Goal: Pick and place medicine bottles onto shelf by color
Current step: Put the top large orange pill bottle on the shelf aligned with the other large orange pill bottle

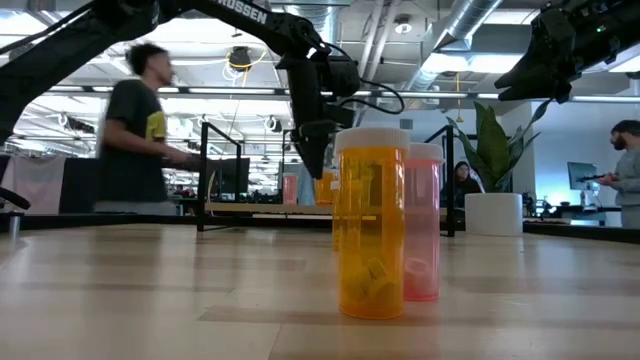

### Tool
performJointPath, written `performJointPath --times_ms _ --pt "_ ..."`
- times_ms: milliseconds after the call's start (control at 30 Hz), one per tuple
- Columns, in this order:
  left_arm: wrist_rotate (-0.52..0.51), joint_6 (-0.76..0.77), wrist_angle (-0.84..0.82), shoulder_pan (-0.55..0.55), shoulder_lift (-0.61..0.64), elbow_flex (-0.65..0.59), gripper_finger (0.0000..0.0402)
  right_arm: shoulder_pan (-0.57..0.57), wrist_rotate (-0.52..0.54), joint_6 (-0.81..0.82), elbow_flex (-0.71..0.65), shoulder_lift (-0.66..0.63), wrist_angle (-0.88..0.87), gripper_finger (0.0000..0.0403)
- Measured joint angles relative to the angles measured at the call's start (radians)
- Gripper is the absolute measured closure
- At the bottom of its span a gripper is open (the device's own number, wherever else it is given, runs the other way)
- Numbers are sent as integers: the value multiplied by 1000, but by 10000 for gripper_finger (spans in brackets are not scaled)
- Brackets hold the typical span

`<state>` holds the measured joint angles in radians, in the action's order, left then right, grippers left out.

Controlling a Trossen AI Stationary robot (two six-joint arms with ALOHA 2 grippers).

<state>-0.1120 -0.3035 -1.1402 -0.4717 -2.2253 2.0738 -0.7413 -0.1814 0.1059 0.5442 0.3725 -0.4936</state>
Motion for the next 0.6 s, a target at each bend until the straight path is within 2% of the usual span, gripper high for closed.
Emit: performJointPath --times_ms 600 --pt "-7 25 74 0 0 0 188 0 0 0 0 0 0 177"
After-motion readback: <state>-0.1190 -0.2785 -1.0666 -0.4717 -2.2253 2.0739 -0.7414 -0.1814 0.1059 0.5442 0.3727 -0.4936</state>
